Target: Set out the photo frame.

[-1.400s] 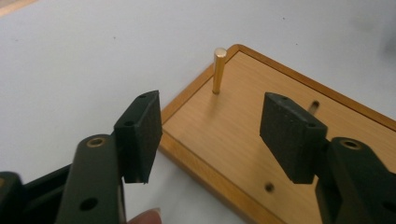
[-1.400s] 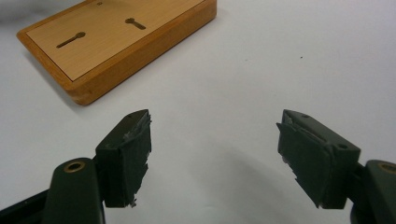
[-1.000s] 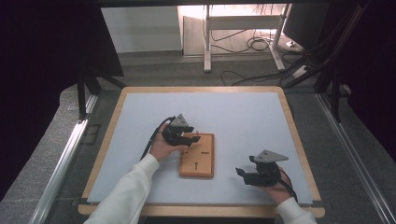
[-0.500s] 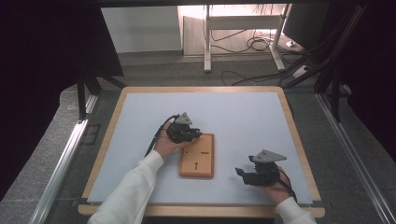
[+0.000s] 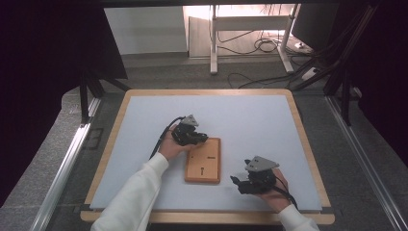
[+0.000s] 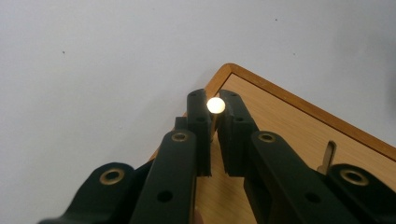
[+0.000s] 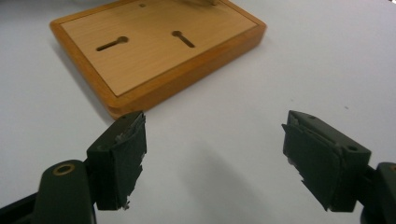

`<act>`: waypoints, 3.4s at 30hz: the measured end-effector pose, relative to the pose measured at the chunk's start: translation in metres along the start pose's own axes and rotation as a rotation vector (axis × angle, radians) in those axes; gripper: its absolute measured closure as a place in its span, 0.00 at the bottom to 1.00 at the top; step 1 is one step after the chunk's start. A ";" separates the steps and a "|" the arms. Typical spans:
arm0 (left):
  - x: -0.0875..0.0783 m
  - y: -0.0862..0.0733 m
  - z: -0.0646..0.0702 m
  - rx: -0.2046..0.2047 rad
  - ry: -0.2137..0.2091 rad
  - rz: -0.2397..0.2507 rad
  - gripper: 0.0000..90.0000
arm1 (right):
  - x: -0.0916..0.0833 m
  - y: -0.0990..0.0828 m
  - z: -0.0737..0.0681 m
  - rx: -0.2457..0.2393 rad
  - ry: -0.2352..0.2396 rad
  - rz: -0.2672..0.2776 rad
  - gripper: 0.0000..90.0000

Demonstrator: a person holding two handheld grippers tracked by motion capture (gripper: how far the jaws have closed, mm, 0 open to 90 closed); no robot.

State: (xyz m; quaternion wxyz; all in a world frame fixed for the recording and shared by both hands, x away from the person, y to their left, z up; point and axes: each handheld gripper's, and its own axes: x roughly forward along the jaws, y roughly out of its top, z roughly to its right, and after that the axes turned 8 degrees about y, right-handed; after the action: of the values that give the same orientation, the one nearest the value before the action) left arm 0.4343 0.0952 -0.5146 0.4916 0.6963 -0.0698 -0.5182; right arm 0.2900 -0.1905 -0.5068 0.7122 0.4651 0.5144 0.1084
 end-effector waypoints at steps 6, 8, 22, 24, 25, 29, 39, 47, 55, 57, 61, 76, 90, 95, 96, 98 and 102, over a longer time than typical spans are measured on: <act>0.001 0.001 0.000 -0.018 -0.009 -0.004 0.93 | 0.003 0.002 -0.004 -0.015 0.012 -0.003 0.25; 0.001 0.002 -0.001 -0.023 -0.016 -0.011 0.93 | 0.003 0.002 -0.003 -0.016 0.011 -0.001 0.25; 0.003 0.009 -0.010 -0.049 -0.066 -0.058 0.93 | 0.020 0.019 -0.024 -0.127 0.032 -0.019 0.21; 0.003 0.009 -0.011 -0.052 -0.070 -0.061 0.93 | 0.022 0.021 -0.028 -0.142 0.031 -0.026 0.20; 0.003 0.010 -0.012 -0.052 -0.074 -0.066 0.93 | 0.029 0.024 -0.035 -0.173 0.029 -0.045 0.18; 0.003 0.010 -0.012 -0.057 -0.079 -0.066 0.93 | 0.043 0.027 -0.045 -0.235 0.013 -0.089 0.17; 0.004 0.011 -0.016 -0.073 -0.096 -0.075 0.93 | 0.065 0.034 -0.056 -0.317 -0.048 -0.135 0.16; 0.005 0.012 -0.017 -0.076 -0.104 -0.085 0.93 | 0.073 0.037 -0.059 -0.359 -0.090 -0.145 0.17; 0.005 0.013 -0.017 -0.080 -0.101 -0.085 0.93 | 0.074 0.037 -0.064 -0.418 -0.141 -0.134 0.19; 0.005 0.013 -0.016 -0.083 -0.096 -0.085 0.93 | 0.073 0.036 -0.068 -0.453 -0.169 -0.131 0.21; 0.004 0.013 -0.016 -0.081 -0.091 -0.084 0.93 | 0.072 0.037 -0.070 -0.478 -0.175 -0.127 0.24; 0.005 0.014 -0.017 -0.085 -0.073 -0.081 0.94 | 0.067 0.040 -0.071 -0.542 -0.226 -0.118 0.44; 0.001 0.015 -0.017 -0.079 -0.036 -0.080 0.84 | 0.063 0.049 -0.071 -0.641 -0.338 -0.099 0.62; -0.020 0.014 -0.025 -0.127 0.014 0.000 0.63 | 0.063 0.052 -0.071 -0.647 -0.330 -0.107 0.62; -0.025 0.013 -0.027 -0.135 0.029 0.013 0.63 | 0.063 0.052 -0.071 -0.647 -0.330 -0.107 0.62; -0.038 0.010 -0.029 -0.137 0.048 0.041 0.58 | 0.063 0.052 -0.071 -0.652 -0.329 -0.114 0.63; -0.056 -0.003 -0.028 -0.126 0.097 0.055 0.50 | 0.062 0.053 -0.070 -0.651 -0.325 -0.115 0.63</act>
State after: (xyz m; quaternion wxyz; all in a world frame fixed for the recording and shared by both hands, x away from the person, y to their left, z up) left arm 0.4299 0.1475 -0.4812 0.5512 0.6863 -0.0323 -0.4734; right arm 0.2766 -0.0839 -0.5076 0.9002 0.1957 0.3586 0.1507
